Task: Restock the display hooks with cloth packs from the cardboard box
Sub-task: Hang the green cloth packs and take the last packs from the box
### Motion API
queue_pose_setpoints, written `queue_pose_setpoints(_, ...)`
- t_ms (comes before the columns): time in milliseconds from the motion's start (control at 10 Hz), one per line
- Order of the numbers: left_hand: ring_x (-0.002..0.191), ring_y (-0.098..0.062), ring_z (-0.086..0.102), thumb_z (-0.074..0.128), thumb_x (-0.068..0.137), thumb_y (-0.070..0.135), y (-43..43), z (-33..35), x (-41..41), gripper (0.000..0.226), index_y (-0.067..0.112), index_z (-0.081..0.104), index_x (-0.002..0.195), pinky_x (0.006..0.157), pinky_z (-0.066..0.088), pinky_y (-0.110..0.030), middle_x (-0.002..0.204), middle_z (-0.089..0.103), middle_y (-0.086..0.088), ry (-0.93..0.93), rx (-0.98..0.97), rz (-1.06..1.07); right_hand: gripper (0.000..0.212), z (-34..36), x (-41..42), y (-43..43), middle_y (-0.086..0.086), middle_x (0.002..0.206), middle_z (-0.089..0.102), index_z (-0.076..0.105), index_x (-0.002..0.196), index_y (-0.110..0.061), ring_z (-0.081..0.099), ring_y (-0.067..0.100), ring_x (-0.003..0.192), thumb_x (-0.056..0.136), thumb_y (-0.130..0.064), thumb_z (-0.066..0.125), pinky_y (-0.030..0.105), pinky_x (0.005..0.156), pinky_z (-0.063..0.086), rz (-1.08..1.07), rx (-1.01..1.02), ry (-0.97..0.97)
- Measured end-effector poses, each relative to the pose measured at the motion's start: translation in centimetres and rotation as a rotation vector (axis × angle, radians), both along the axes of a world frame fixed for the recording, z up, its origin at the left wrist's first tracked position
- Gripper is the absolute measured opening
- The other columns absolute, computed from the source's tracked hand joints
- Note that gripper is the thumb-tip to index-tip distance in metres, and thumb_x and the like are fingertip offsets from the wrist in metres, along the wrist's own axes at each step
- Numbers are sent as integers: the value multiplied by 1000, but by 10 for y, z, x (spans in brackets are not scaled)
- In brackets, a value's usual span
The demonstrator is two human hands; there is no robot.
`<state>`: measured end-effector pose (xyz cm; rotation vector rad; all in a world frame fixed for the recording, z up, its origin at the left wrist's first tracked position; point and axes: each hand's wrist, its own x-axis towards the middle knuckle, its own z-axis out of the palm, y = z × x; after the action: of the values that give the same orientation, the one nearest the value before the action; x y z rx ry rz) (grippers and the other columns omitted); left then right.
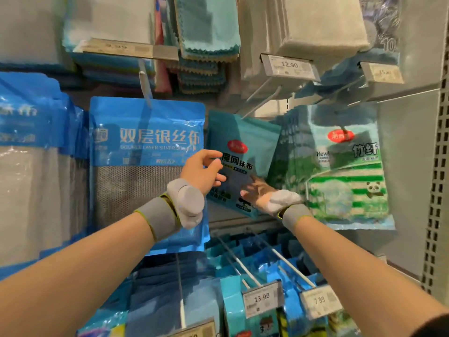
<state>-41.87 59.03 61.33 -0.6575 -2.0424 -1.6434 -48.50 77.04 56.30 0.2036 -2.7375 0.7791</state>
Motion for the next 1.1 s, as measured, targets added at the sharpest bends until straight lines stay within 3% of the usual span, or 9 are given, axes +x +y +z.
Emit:
queue_pose_setpoints(100,46,-6,61,39,99,11,16,-18,13,27,3,53,121,48,50,-14,81,57,-2,-108,30,-48,45,-10,35,3,3,147,41,42,140,-10,41,20,134,97,-22,49,26,108,34,-36,-286,155)
queue_pose_setpoints(200,38,-3,58,37,100,11,40,-50,36,27,5,54,120,48,51,-16,74,59,-3,-243,57,-123,26,-27,76,10,2,113,65,66,113,-14,60,16,103,95,-23,50,23,83,44,-187,-473,353)
queue_pose_setpoints(300,36,-4,58,36,100,12,65,-92,58,26,5,55,117,45,49,-17,69,59,-4,-389,79,-188,22,-59,114,21,-5,93,60,69,105,-14,53,8,88,94,-16,50,13,68,35,-341,-610,462)
queue_pose_setpoints(500,31,-5,56,36,100,13,113,-192,100,15,10,50,103,34,44,-12,48,59,1,-689,134,-365,18,-157,173,47,5,82,60,66,93,3,53,-2,66,86,5,51,5,65,39,-568,-917,594)
queue_pose_setpoints(600,30,-4,54,37,100,13,129,-268,127,15,9,51,100,35,43,-13,58,56,-4,-846,91,-369,19,-242,209,62,-1,74,59,66,95,6,54,-3,64,85,7,51,8,67,39,-715,-963,430)
queue_pose_setpoints(700,28,-4,53,36,100,10,128,-343,152,16,11,52,95,33,40,-12,61,56,-5,-1026,4,-345,19,-328,244,66,24,93,65,64,98,11,61,21,79,86,11,49,9,66,40,-765,-904,137)
queue_pose_setpoints(800,29,-3,54,39,98,6,125,-406,170,25,15,52,79,34,42,-13,61,57,-4,-1217,-82,-338,26,-387,282,64,24,118,61,60,113,8,56,36,112,91,4,46,15,82,44,-755,-826,-291)
queue_pose_setpoints(900,32,1,54,43,97,11,120,-478,195,23,17,49,76,40,45,-13,72,53,-1,-1411,-258,-373,35,-470,336,68,17,130,55,55,126,0,52,31,122,96,-17,46,32,99,41,-691,-516,-877)
queue_pose_setpoints(1100,30,-5,50,41,98,11,122,-552,217,14,10,50,89,37,37,-14,70,50,-2,-1588,-338,-300,39,-560,389,65,13,138,50,50,132,-3,46,28,129,96,-20,47,31,104,36,-540,-262,-1360)
